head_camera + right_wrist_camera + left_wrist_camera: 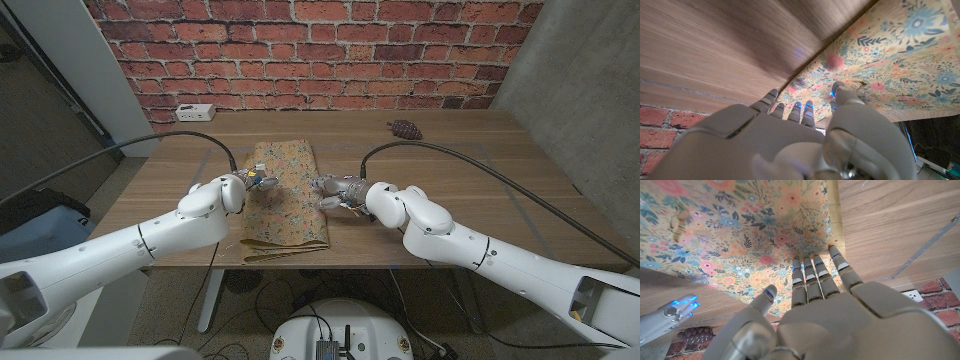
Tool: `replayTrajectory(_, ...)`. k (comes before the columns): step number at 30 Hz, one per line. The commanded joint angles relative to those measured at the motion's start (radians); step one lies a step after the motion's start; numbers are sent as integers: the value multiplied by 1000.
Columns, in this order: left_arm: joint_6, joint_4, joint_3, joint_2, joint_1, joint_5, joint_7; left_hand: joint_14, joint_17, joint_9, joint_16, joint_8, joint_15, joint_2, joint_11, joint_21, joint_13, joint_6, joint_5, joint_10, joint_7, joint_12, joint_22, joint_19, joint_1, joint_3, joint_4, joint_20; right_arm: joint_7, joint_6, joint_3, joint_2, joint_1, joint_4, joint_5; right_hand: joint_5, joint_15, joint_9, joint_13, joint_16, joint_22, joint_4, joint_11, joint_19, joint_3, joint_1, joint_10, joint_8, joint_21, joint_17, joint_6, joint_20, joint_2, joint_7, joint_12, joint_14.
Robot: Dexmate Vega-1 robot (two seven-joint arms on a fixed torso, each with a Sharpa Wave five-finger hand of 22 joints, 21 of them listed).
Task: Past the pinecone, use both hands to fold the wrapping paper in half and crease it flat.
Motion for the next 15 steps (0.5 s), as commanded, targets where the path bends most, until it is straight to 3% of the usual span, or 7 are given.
replayTrajectory(1, 6, 5, 15, -9, -14, 15, -18, -2, 3, 3, -4, -2, 0, 73, -3, -2, 5, -6, 6, -3, 2, 5, 6, 10, -7, 5, 4, 2, 17, 4, 6, 1, -46, -9, 21, -3, -37, 1, 2, 8, 1, 4, -5, 2, -2, -7, 4, 6, 2, 5, 11, -2, 6, -6, 5, -30)
replayTrajectory(13, 15, 5, 16, -15, -14, 16, -18, -7, 3, 3, -4, -3, 4, 73, 0, -3, 6, -17, 7, -8, 4, 4, 6, 17, -8, 5, 5, 3, -6, -23, -19, 16, -67, 69, -4, 1, -38, 1, 1, 7, 1, -1, -8, -3, 5, 5, 19, 11, 0, 3, 33, -4, 13, -10, 7, -31)
replayTrajectory(15, 13, 4, 14, -13, -11, 14, -15, -7, 3, 3, -4, -2, 4, 73, 1, -4, 6, -17, 7, -9, 5, 4, 6, 17, -9, 5, 5, 4, -15, -7, -10, 12, -71, 84, 19, 1, -54, 0, 1, 7, 1, -3, -4, -3, 7, 8, 16, 10, 0, 3, 31, -3, 13, -8, 5, -27)
